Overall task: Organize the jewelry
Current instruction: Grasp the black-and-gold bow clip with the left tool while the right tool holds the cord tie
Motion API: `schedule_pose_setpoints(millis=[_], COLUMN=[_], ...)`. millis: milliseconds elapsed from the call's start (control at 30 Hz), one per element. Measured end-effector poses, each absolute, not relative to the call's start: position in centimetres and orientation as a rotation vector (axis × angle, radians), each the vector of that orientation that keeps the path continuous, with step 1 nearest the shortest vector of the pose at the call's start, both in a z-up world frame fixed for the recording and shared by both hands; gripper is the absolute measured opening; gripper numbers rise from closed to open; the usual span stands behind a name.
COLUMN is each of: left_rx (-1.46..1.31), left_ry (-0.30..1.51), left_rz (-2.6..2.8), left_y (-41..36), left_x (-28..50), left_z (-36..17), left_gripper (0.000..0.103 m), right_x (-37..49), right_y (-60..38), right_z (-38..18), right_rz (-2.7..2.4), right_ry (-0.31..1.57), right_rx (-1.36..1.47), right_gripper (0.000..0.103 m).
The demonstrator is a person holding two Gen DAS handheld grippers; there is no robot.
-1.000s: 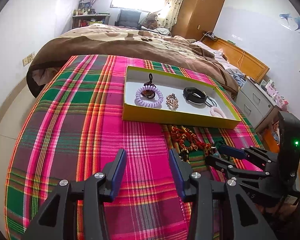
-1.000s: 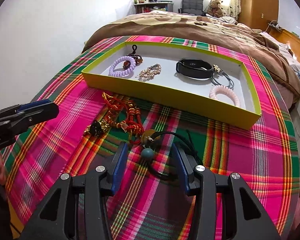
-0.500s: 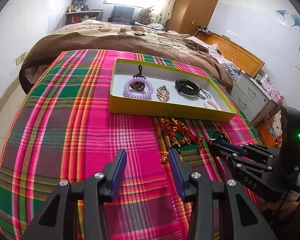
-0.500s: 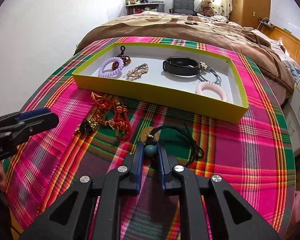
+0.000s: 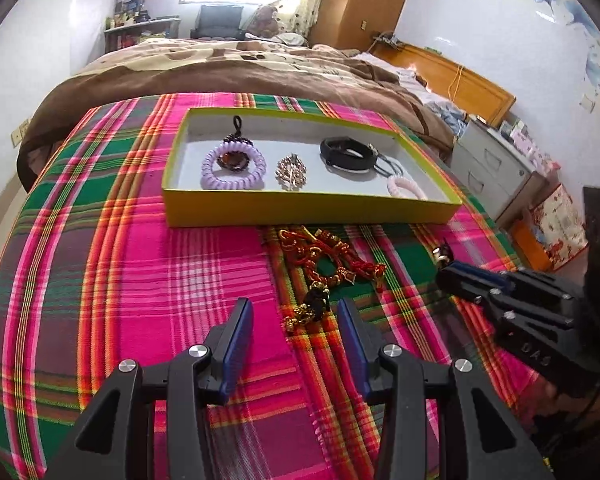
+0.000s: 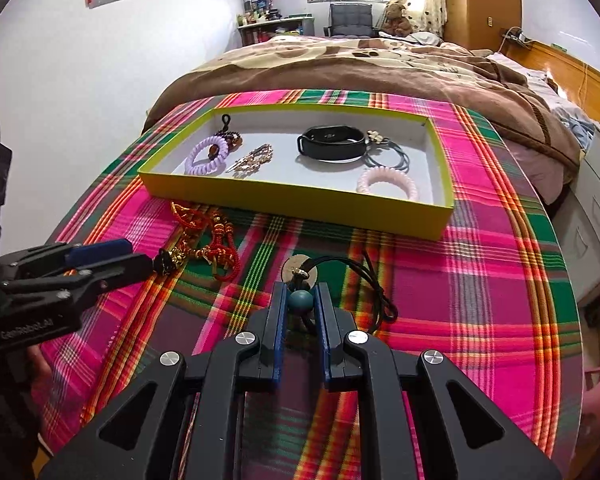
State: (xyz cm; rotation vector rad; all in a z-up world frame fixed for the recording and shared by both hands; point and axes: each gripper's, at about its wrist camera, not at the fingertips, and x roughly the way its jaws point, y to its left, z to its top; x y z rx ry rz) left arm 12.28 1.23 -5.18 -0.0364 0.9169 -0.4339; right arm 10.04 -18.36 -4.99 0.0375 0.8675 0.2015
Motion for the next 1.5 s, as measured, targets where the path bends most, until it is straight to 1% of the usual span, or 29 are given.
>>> schedule_pose_setpoints(millis=[533, 633, 733, 800, 967, 1267, 1500], left_rx=[0.171, 0.171, 0.173, 0.176, 0.176, 0.122, 0.075], left_ry=[0.916, 0.914, 0.915, 0.916, 0.913, 0.912, 0.884], left_rz=[-0.379, -0.374, -0.364, -0.36, -0.349, -0.362, -0.369], left_y=[-2.1, -2.1, -2.0, -2.0, -1.9, -1.0, -0.1], left_x=[13.1, 13.0, 13.0, 13.0, 12.9, 12.4, 12.2], left_z=[-6.0, -5.9, -5.9, -5.8, -5.7, -5.4, -4.1], left_gripper=[0.043, 0.043, 0.039, 0.031, 0.022, 0.021, 0.021], right_x=[9.8, 9.9, 9.9, 9.9, 10.0, 9.9, 9.8], right_y=[-19.7, -19.8, -19.9, -19.9, -19.8, -19.7, -19.9], right_z=[-4.7, -4.8, -4.9, -4.9, -5.0, -4.9, -4.5], right_rz=[0.209, 0.21, 0.213, 0.217, 0.22, 0.217, 0.209], right_ry=[0.85, 0.854, 0.858, 0.858, 0.859, 0.856, 0.845], right_rx=[0.061, 0.064, 0.064, 0.066, 0.059, 0.059, 0.064], right_gripper=[0.014, 0.014, 0.014, 0.014, 0.014, 0.014, 0.014])
